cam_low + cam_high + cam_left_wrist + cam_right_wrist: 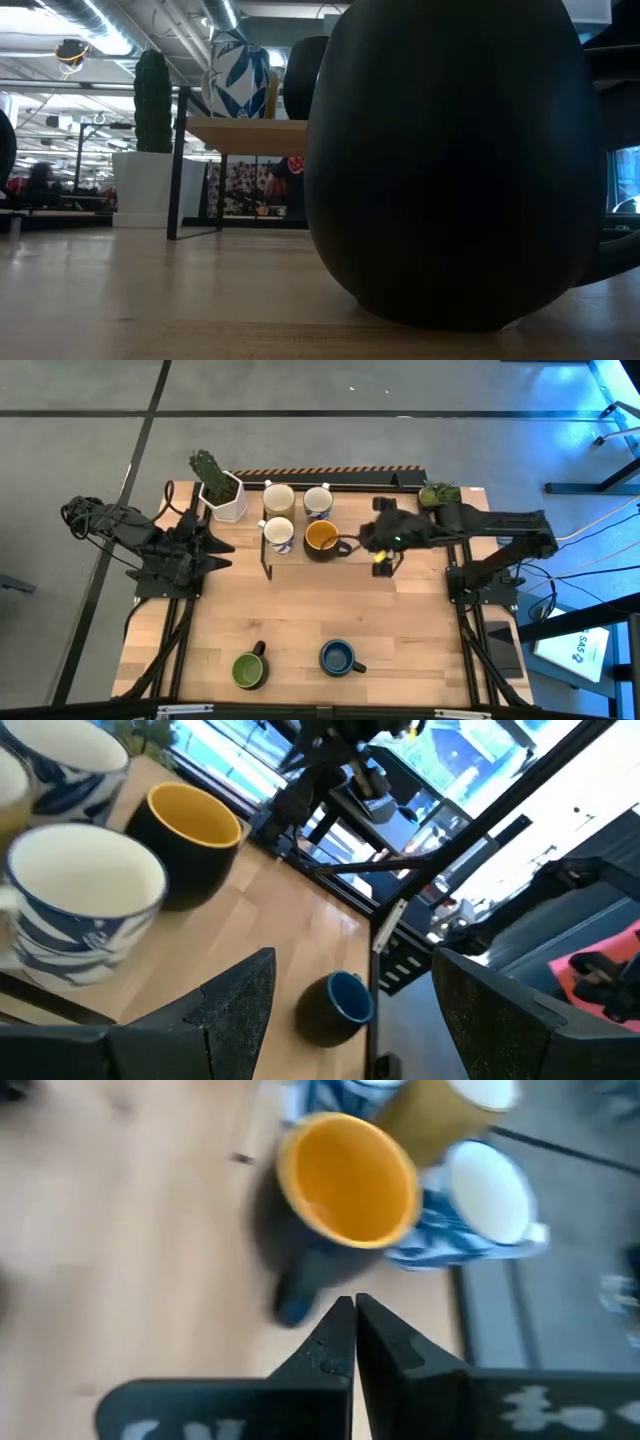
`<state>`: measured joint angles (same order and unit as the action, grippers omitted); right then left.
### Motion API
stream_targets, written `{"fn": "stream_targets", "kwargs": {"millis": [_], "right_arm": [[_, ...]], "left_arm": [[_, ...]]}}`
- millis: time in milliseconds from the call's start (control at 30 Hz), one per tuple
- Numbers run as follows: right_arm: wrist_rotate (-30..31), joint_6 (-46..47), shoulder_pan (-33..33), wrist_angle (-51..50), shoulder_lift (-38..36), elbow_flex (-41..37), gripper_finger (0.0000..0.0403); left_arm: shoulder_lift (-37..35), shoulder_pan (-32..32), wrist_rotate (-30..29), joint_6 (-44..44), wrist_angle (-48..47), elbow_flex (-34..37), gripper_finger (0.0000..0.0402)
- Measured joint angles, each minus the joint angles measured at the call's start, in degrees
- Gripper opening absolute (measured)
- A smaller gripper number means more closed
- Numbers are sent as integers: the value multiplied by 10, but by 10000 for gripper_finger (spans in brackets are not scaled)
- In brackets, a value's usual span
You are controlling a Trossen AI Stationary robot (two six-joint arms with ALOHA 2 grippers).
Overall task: Place coffee mugs
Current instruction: Put the black and blue cup on the shelf
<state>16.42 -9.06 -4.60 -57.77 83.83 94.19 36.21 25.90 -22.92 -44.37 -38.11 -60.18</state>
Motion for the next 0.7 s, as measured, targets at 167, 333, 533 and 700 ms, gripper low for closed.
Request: {"fn": "stream_targets", "kwargs": {"millis": [167, 333, 533, 700], "right_arm": [[-49, 54, -57, -21, -4, 0, 18], [-54, 142, -115, -43, 7, -2, 84], [-16, 210, -177, -20, 33, -2, 148], [-25, 244, -204, 5, 72, -2, 155]], "left_arm": [[0, 0, 27, -4, 0, 0, 263], [0, 0, 44, -1, 0, 0, 263], [0, 0, 72, 25, -1, 0, 263], [0, 0, 101, 31, -3, 0, 263]]}}
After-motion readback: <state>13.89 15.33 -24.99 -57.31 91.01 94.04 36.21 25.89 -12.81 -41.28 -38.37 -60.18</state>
